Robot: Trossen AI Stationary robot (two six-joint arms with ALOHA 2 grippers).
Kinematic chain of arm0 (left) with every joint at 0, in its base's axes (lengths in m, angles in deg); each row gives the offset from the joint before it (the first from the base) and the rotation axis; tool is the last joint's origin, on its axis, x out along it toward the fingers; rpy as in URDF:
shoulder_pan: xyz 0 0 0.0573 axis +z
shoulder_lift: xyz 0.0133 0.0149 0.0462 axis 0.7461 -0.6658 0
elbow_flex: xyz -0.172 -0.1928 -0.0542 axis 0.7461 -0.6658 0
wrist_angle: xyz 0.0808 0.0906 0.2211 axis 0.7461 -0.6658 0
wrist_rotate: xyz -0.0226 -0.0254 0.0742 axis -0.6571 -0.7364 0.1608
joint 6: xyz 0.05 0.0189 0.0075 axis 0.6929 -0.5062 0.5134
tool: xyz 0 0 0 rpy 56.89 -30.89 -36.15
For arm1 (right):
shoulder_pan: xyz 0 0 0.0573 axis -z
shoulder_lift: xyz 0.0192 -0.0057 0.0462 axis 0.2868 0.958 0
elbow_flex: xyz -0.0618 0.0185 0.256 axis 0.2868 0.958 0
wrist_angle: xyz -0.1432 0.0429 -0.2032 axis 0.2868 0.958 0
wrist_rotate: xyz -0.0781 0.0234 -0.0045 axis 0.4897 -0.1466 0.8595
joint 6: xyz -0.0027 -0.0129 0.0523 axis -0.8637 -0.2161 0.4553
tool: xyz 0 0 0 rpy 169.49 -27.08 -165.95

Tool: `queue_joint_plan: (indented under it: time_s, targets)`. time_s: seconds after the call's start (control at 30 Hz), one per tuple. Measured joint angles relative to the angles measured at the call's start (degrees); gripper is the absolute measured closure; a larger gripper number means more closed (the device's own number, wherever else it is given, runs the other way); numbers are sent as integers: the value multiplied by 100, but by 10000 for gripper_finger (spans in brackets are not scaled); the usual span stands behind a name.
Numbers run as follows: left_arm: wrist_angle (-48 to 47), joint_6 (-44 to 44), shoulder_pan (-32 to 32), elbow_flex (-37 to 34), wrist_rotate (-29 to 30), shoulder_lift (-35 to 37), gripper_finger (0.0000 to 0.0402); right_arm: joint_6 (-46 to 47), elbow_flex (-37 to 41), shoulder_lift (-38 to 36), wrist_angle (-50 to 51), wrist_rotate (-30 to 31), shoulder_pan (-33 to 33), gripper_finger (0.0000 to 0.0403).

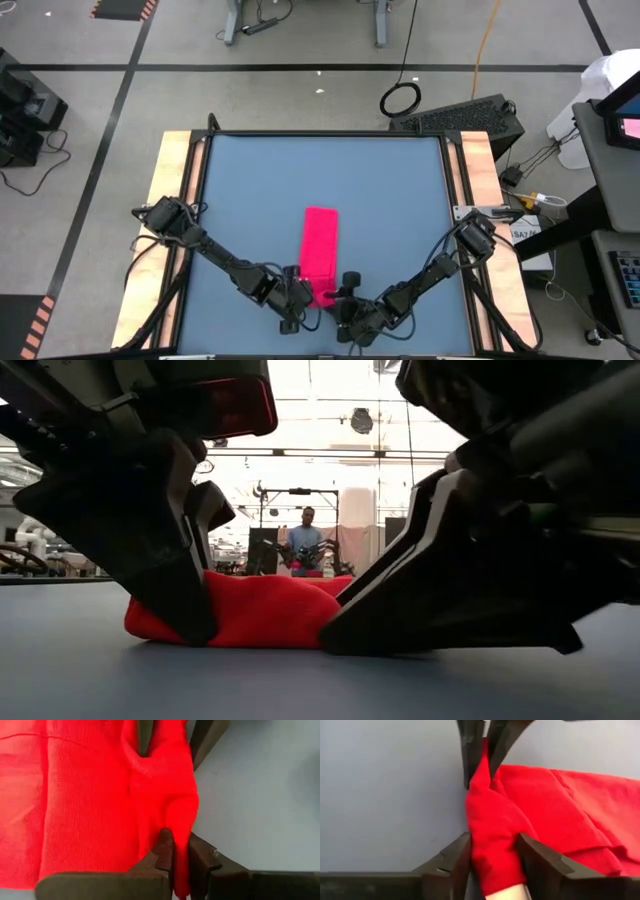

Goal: Roll towel
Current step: Roll the red towel

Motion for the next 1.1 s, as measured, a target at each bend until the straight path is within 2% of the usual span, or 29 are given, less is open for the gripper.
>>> queue_joint_plan:
  time_s: [0.13, 0.3, 0.37, 0.5, 0.6, 0.67, 0.77, 0.97, 1.1]
  targets:
    - [-33, -13, -94, 0, 277, -5, 331, 345, 1, 0, 72, -144, 13, 296]
    - [-147, -122, -228, -17, 607, 140, 252, 629, 9, -2, 117, -298, 28, 361]
    - [-183, -153, -314, -22, 797, 274, 222, 791, 13, -53, 127, -318, 27, 376]
    - [-123, 234, -660, -16, 1749, 594, 180, 1122, 13, -253, 271, -671, 116, 379]
    - [60, 845, -1008, -16, 2847, 629, 171, 1325, 25, -417, 439, -1044, 216, 367]
    - [283, 1205, -1201, -15, 3238, 586, 169, 1451, 31, -497, 473, -1342, 314, 363]
    - [530, 1521, -1350, -6, 3454, 334, 169, 1554, 33, -559, 483, -1646, 455, 362]
    - [541, 1509, -1399, -13, 3548, -212, 169, 1588, 31, -599, 460, -2013, 600, 361]
    - [532, 1508, -1375, -12, 3548, -431, 187, 1612, 31, -623, 468, -2103, 605, 361]
